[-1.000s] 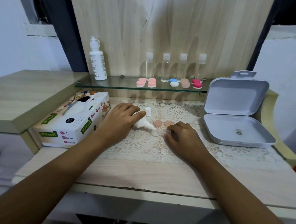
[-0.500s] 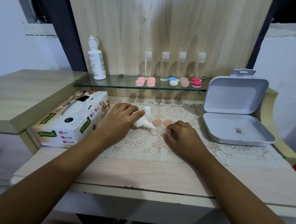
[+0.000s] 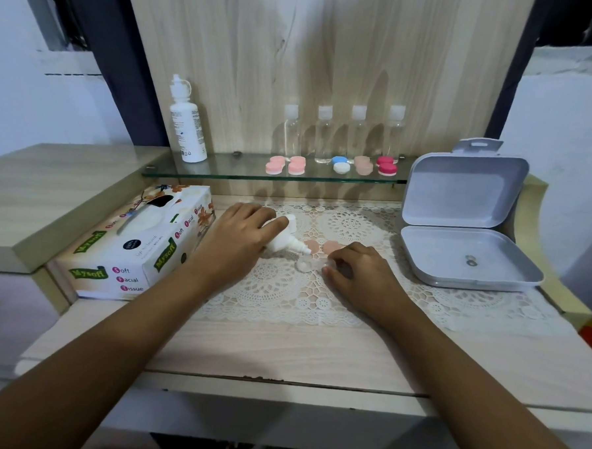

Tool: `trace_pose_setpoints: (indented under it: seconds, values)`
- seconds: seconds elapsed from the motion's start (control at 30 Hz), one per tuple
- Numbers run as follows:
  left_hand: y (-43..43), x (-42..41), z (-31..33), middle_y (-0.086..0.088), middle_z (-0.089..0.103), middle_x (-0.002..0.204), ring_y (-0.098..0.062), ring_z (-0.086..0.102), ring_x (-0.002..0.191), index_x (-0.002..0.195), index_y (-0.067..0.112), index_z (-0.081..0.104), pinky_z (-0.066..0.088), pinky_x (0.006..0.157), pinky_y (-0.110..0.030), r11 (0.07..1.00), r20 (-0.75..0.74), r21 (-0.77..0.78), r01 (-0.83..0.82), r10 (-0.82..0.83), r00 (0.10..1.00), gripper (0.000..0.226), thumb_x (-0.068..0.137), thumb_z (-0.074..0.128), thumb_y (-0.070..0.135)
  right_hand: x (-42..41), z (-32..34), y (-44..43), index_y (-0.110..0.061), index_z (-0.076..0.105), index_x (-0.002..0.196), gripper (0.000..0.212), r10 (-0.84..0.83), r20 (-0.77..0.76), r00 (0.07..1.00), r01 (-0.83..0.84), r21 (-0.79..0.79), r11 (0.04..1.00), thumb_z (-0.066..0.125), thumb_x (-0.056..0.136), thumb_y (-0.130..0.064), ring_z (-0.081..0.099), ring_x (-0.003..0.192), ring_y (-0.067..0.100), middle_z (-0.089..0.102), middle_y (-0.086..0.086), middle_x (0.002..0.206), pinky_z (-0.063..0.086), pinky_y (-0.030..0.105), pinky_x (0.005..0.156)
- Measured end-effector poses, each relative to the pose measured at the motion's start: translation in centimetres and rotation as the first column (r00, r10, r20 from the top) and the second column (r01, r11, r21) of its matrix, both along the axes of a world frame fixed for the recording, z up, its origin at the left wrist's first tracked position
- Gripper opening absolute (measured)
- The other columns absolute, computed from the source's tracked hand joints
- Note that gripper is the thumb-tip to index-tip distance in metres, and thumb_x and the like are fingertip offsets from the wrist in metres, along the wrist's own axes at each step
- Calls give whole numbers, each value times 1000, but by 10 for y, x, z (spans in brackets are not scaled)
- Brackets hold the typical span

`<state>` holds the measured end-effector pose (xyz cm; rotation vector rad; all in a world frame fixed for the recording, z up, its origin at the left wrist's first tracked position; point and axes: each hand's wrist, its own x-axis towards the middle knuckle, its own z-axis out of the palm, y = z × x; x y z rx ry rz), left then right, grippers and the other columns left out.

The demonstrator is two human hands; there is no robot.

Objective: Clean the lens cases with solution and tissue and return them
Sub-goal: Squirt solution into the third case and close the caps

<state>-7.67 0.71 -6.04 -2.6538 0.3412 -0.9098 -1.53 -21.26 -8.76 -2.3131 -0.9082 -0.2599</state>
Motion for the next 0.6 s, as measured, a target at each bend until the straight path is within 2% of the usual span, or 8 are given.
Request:
trace_pose_setpoints:
  seconds: [0.17, 0.6]
  values:
    - [-7, 7, 0, -13, 66, 105, -33, 61, 95, 114, 8, 61, 48, 83, -43, 999, 29, 0, 45, -45, 999, 49, 68, 77, 4, 1, 2, 0, -16, 65, 105, 26, 4, -40, 999, -5, -17, 1000, 58, 87, -33, 48, 103, 21, 59, 2, 107, 40, 38, 92]
    - [-18, 15, 0, -13, 64, 103, -32, 58, 95, 111, 10, 57, 47, 83, -41, 986, 78, 86, 144, -151, 986, 44, 71, 72, 0, 2, 3, 0, -17, 66, 103, 25, 0, -43, 999, -2, -33, 999, 59, 87, -34, 47, 100, 21, 58, 1, 103, 39, 36, 89]
